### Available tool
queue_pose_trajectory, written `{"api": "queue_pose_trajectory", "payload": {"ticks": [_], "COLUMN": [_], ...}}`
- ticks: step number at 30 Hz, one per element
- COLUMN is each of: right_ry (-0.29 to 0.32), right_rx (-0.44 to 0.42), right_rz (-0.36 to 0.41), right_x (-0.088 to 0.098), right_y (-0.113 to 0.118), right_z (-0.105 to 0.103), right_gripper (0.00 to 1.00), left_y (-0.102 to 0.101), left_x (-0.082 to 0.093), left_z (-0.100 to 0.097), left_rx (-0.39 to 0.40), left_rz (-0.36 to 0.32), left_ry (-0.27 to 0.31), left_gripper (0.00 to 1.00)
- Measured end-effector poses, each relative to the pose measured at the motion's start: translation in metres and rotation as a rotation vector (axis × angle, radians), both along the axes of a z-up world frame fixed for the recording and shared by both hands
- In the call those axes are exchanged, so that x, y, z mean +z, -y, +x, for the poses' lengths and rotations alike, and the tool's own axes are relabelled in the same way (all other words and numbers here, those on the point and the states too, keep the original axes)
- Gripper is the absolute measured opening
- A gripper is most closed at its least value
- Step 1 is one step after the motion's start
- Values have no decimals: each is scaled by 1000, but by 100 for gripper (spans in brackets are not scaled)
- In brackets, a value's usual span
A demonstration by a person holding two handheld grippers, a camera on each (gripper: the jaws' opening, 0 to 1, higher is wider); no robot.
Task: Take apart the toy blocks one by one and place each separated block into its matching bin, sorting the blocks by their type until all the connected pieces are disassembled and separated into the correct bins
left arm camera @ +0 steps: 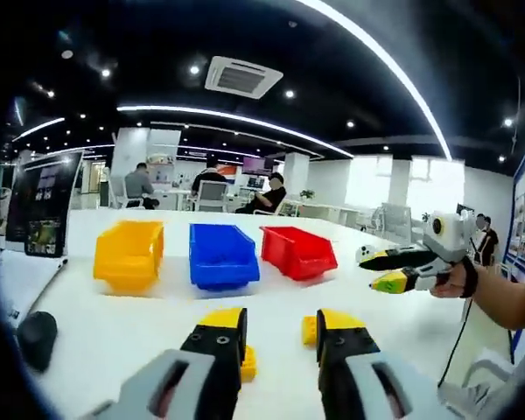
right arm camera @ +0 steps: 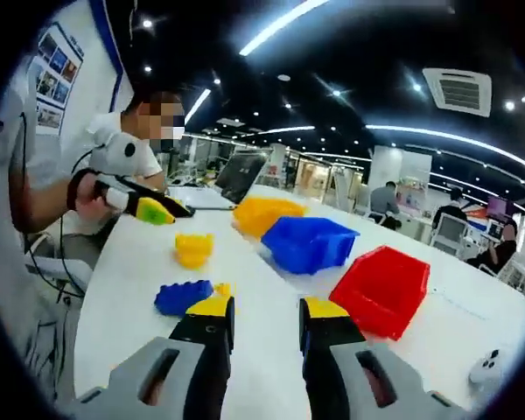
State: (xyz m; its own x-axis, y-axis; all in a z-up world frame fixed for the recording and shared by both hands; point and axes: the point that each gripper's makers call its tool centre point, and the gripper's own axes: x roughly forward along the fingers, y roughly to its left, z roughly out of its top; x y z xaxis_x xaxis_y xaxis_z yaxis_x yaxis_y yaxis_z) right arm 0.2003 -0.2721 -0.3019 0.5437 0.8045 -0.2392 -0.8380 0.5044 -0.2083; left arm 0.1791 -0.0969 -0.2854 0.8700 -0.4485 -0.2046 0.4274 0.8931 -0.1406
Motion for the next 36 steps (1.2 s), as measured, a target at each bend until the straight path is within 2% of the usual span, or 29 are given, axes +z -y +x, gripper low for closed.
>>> {"api": "queue_pose_trajectory", "payload": {"ticks": [4,7,8,12,14,16,18,20,21,23,29,32,33,36], "right_ry": [-28,-55,-52,-22,-19,-14,-22,-24,-12,6,29,17,14,4], "right_rx": [-10,1,16,81,90,98,118,133,137,152,186,179,171,165], "right_rz": [3,24,3,-76,-95,-109,-99,-107,-134,-154,-201,-193,-191,-181], "right_x": [-11,-16,-20,-32,-39,-43,-44,-47,-49,-50,-58,-59,-59,-59], "right_y": [4,-2,-9,-30,-39,-45,-52,-57,-58,-62,-69,-67,-67,-67], "right_z": [-9,-9,-10,-13,-12,-11,-10,-9,-7,-7,-4,0,2,4], "right_gripper": [31,31,32,34,34,34,34,34,34,34,33,28,24,23], "left_y": [-1,1,4,29,43,57,74,84,88,89,81,76,74,77], "left_x": [-3,-3,-1,-8,-17,-24,-36,-47,-51,-58,-60,-60,-61,-65], "left_z": [3,5,5,-7,-12,-14,-21,-23,-23,-21,-10,-4,-2,-3], "left_rx": [8,7,-1,-111,-141,-162,-209,-218,-219,-208,-161,-145,-143,-157], "left_rz": [0,5,8,64,92,114,131,140,152,157,188,205,210,194], "left_ry": [1,1,2,-59,-96,-105,-136,-170,-176,-193,-182,-176,-181,-211], "left_gripper": [33,34,34,34,35,35,35,36,36,36,38,37,37,33]}}
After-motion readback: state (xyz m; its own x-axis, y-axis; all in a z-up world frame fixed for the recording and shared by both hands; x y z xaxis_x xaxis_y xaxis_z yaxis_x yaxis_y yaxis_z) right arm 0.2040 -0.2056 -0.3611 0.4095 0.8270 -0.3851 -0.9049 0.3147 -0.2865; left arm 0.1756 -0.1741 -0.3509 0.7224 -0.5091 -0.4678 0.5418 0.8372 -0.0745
